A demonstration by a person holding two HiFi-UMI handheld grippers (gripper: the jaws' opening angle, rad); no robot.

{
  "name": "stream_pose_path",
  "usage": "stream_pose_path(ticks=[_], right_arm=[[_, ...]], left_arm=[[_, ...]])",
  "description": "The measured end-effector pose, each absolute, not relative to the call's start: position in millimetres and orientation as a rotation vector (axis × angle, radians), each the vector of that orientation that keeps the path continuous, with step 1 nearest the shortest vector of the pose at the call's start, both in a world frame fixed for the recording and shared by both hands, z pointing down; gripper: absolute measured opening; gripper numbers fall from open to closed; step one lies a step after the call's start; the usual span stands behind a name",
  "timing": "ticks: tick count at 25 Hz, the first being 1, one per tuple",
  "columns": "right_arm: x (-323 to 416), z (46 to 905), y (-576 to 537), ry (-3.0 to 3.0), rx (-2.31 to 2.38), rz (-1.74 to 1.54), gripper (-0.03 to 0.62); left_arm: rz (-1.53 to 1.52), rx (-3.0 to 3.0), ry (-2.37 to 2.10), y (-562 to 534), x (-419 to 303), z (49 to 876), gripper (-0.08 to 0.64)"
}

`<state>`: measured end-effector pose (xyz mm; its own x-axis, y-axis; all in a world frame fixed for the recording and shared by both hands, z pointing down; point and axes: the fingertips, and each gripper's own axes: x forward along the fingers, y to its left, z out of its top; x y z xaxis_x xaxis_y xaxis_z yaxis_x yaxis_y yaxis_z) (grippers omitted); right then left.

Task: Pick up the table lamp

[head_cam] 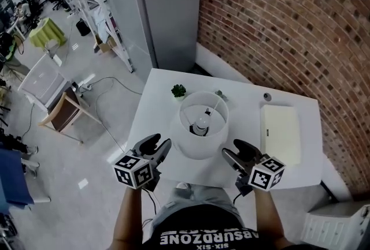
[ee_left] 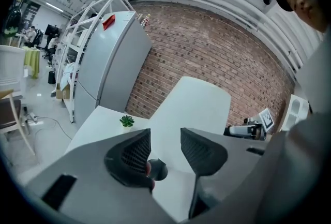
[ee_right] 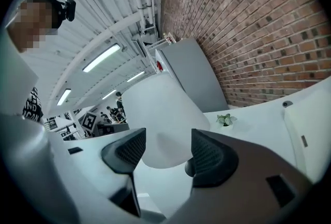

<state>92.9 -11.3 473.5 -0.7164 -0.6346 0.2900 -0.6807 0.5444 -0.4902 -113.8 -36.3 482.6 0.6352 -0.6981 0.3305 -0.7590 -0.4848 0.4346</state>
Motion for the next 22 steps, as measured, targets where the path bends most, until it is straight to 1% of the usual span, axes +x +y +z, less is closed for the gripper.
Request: stream_pose_path(ticks=[6, 9, 17, 22], right_arm=[[93, 492, -24, -2.663, 1.018, 0.972, 0.256], [95, 500, -29, -2.670, 0.959, 1.064, 0.259], [98, 515, -40, -2.641, 0.872, 1.251, 0.273], [96, 520, -41, -2.649, 0.790, 1.365, 0.290]], left_arm=[[0.144, 2.238, -1.035, -49, -114, 508, 0.169], [0.145, 2.204, -1.004, -54, -117, 520, 0.169], [0.185, 2.178, -0.873, -59, -111, 532, 0.169], [0.130, 2.140, -0.766, -58, -109, 535, 0.169]])
